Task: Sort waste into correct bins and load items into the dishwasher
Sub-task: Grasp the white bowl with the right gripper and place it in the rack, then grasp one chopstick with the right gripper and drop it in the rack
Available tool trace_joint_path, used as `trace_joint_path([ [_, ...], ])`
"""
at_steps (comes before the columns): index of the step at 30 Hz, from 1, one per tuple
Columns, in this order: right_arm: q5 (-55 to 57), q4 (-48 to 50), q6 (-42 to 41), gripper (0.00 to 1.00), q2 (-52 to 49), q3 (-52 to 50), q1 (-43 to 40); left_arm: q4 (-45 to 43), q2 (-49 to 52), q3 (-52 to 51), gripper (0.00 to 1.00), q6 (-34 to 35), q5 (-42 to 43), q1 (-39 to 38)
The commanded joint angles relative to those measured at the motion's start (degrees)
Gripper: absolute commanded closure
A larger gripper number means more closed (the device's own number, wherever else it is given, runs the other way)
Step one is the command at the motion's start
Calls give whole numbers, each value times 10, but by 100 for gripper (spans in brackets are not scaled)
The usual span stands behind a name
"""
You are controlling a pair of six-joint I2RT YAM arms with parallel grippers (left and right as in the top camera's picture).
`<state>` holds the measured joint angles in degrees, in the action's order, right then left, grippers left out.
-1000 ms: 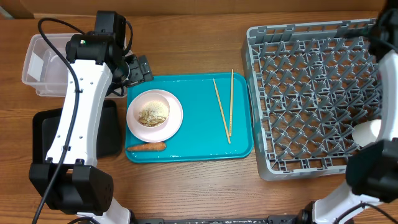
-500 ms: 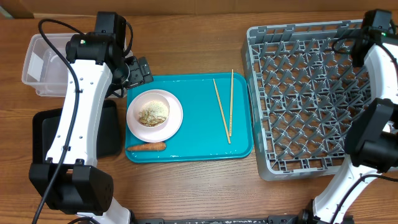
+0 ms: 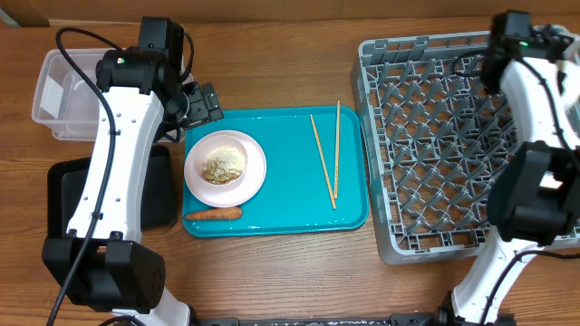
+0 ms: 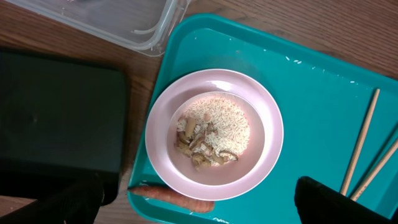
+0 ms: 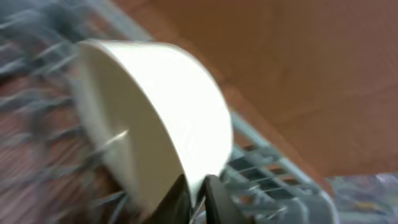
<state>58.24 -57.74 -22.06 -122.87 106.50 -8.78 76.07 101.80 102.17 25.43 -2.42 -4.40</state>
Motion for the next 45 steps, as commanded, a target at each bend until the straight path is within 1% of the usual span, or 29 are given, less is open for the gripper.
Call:
trace_joint_path([
  [1,-90,-9,-3,58,-7,3,30,0,-5,9,0,7,-5,0],
  [2,-104,-14,-3,53,-7,3,32,1,-5,9,0,7,-5,0],
  [6,-197,-28,-2,50,15,4,31,1,-5,9,0,7,-5,0],
  [7,-245,-27,16,48,43,12,31,1,-5,9,0,7,-5,0],
  [9,-332,-21,87,40,76,32,32,0,-5,9,0,7,-5,0],
  [10,-435,-20,143,34,99,49,34,0,-5,9,0,7,-6,0],
  [11,-515,-23,172,33,114,58,37,-1,-5,9,0,7,-5,0],
  [12,-601,-27,188,32,129,65,41,-2,-5,9,0,7,-6,0],
  [14,-761,-37,194,32,152,66,63,-6,-5,9,0,7,-6,0],
  [15,-797,-57,193,32,152,66,90,-9,-5,9,0,7,-6,0],
  [17,-784,-84,200,31,151,40,165,-12,-5,9,0,7,-6,0],
  [20,-703,-88,201,31,144,-12,257,-18,-5,9,0,8,-6,0],
  [21,-678,-86,190,32,140,-31,281,-18,-5,9,0,8,-6,0],
  [25,-621,-71,158,32,114,-85,331,-17,-5,9,0,8,-6,0],
  [26,-609,-58,158,33,106,-102,339,-17,-5,9,0,7,-5,0],
  [29,-546,-19,119,34,77,-139,348,-11,-5,9,0,7,-6,0],
  [31,-548,-10,115,34,62,-146,348,-11,-5,9,0,7,-6,0],
  [32,-549,-6,115,37,44,-150,348,-11,-5,9,0,8,-6,0],
  [35,-549,8,115,40,23,-160,348,-11,-5,9,0,7,-5,0],
  [36,-549,23,115,45,22,-173,348,-11,-5,9,0,7,-6,0],
  [37,-549,31,115,47,22,-181,348,-11,-5,9,0,7,-6,0],
  [42,-549,60,115,48,22,-225,348,-11,-5,9,0,7,-6,0],
  [43,-554,64,115,50,22,-234,348,-11,-5,9,0,7,-6,0],
  [45,-564,63,115,72,22,-240,348,-13,-5,9,0,8,-6,0],
])
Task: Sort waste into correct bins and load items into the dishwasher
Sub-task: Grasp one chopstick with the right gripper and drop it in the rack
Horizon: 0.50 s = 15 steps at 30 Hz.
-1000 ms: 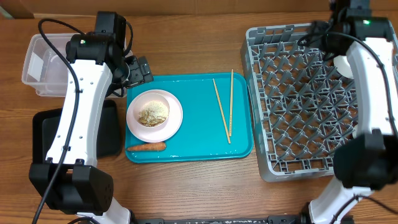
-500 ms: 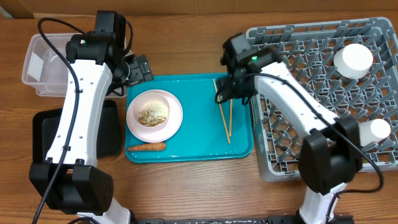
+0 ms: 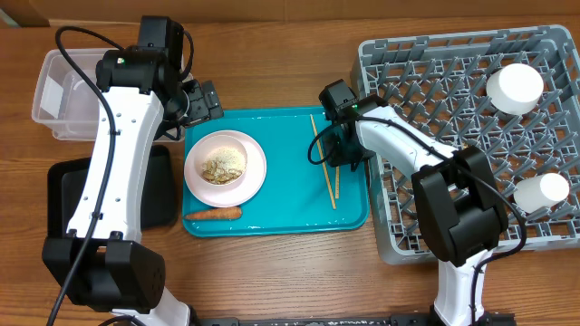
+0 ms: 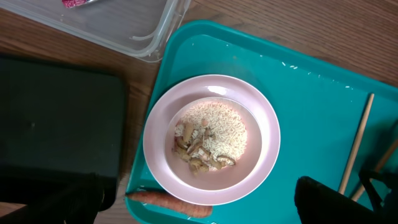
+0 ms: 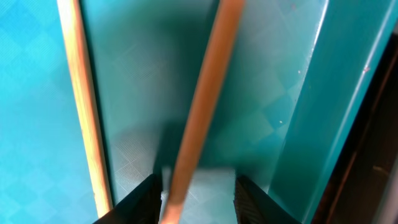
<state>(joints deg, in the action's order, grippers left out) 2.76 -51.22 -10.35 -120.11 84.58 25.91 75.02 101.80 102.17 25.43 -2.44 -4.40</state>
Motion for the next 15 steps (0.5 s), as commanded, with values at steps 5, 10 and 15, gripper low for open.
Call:
trace_joint_path([
  [5,-16,-25,-2,94,-4,12,1,-4,-5,9,0,7,-5,0],
  [10,-16,-90,2,96,24,111,-6,-4,-5,9,0,8,-5,0],
  [15,-14,-162,42,96,90,229,-32,-4,-5,9,0,8,-5,0],
])
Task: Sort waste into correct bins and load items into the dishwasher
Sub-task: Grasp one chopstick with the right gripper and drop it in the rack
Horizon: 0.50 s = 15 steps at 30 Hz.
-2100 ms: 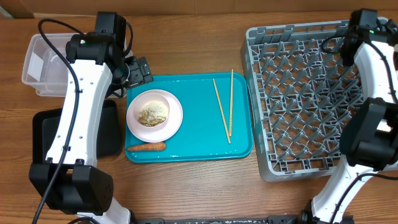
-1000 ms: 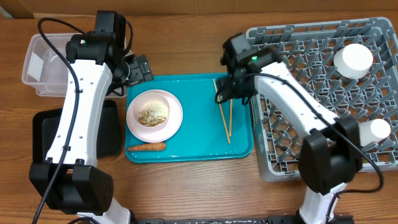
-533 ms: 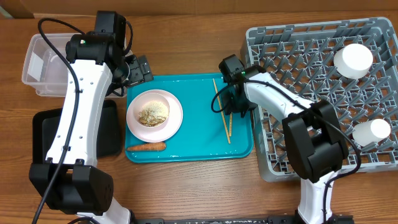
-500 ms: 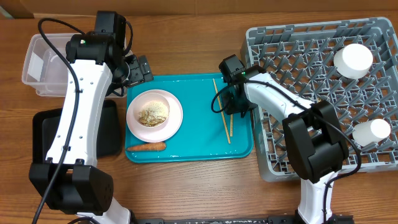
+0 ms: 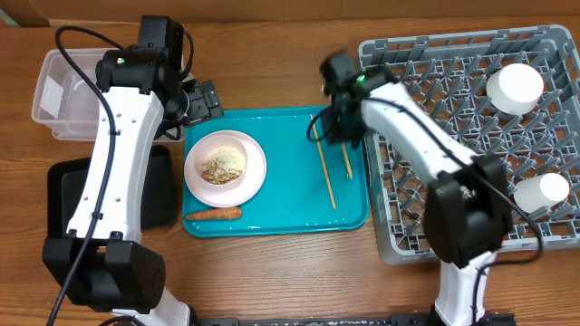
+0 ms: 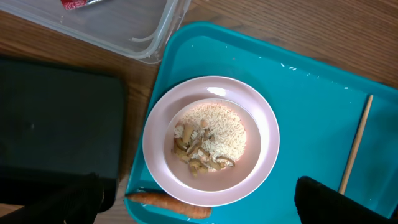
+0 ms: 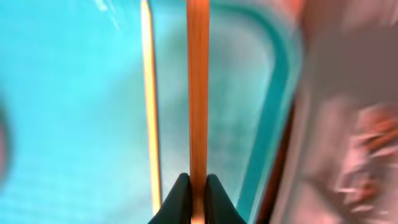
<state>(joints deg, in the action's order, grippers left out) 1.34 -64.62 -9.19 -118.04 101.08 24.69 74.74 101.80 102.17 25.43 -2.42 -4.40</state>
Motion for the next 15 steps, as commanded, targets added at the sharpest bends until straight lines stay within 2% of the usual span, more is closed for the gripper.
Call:
trace_joint_path([
  [1,1,-43,45,96,88,78,-30,-1,-5,9,0,8,-5,0],
  [7,0,-124,75,96,113,77,-87,-1,-5,9,0,8,-6,0],
  [15,-59,-166,97,96,113,-37,-129,-2,-5,9,0,7,-6,0],
])
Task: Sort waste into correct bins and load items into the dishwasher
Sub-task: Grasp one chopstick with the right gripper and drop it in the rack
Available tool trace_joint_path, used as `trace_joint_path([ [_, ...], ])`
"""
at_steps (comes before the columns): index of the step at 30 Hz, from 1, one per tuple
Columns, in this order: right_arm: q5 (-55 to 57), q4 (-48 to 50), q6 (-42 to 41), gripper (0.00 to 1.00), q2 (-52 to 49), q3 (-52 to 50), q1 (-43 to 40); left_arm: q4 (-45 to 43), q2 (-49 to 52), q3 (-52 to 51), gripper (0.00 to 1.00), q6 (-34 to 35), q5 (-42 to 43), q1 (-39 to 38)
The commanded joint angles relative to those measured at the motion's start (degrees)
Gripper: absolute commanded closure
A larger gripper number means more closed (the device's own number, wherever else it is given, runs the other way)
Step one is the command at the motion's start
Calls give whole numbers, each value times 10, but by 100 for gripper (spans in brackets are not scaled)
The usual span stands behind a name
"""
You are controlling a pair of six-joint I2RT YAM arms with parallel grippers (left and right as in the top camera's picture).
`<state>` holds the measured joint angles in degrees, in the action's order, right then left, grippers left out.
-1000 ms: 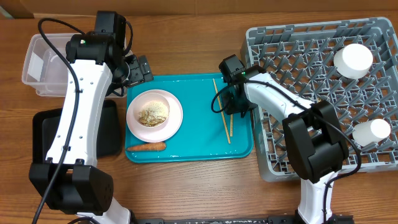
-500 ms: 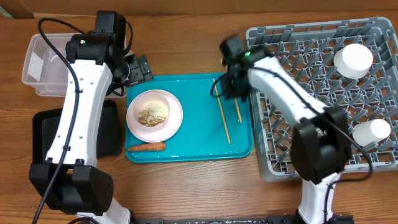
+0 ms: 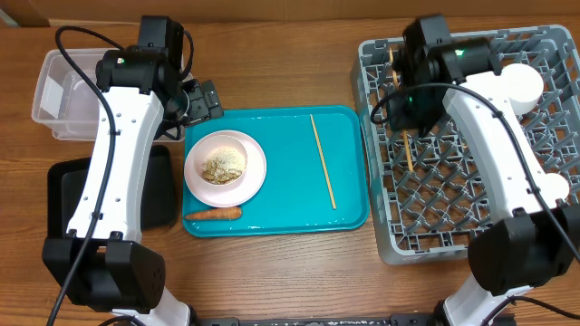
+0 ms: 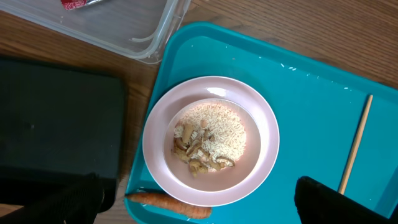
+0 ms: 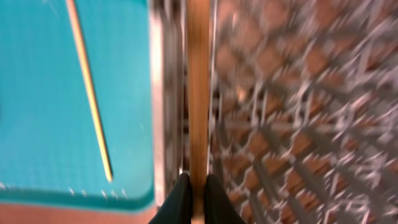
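My right gripper [image 3: 401, 109] is shut on one wooden chopstick [image 5: 198, 93] and holds it over the left part of the grey dish rack [image 3: 453, 226]. The wrist view is blurred. The second chopstick [image 3: 322, 161] lies on the teal tray [image 3: 281, 195]. On the tray's left are a pink bowl [image 3: 225, 167] of rice with scraps and a carrot [image 3: 214, 215]. My left gripper [image 4: 198, 183] hangs open above the bowl [image 4: 211, 140], its fingers wide apart and holding nothing.
Two white cups [image 3: 517, 86] [image 3: 544, 190] stand in the rack's right side. A clear plastic container [image 3: 54, 91] sits at the back left and a black bin [image 3: 63, 195] in front of it, both left of the tray.
My right gripper has moved with the chopstick from above the tray's right edge to over the rack's left part. The left arm and the tray's other items are unchanged.
My right gripper held a white cup at the rack's far right. Then it was down on the tray with its jaws astride one of two chopsticks. Then it was shut on that chopstick above the tray, and now holds it over the rack.
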<state>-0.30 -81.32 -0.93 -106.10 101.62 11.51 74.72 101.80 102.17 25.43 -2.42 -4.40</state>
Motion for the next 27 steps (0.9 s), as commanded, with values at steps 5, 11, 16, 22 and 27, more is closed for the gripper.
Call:
trace_joint_path([
  [5,-54,13,14,96,-6,-112,15,-5,-5,9,0,7,-6,0],
  [11,-54,47,7,86,-6,-155,19,-7,-5,9,0,7,-6,0],
  [16,-49,59,8,68,-6,-136,14,-6,-5,9,0,7,-6,0],
  [22,-36,25,7,59,-5,-7,17,-6,-5,9,0,7,-6,0],
  [27,-61,61,8,49,-5,80,49,-7,-5,9,0,7,-5,0],
])
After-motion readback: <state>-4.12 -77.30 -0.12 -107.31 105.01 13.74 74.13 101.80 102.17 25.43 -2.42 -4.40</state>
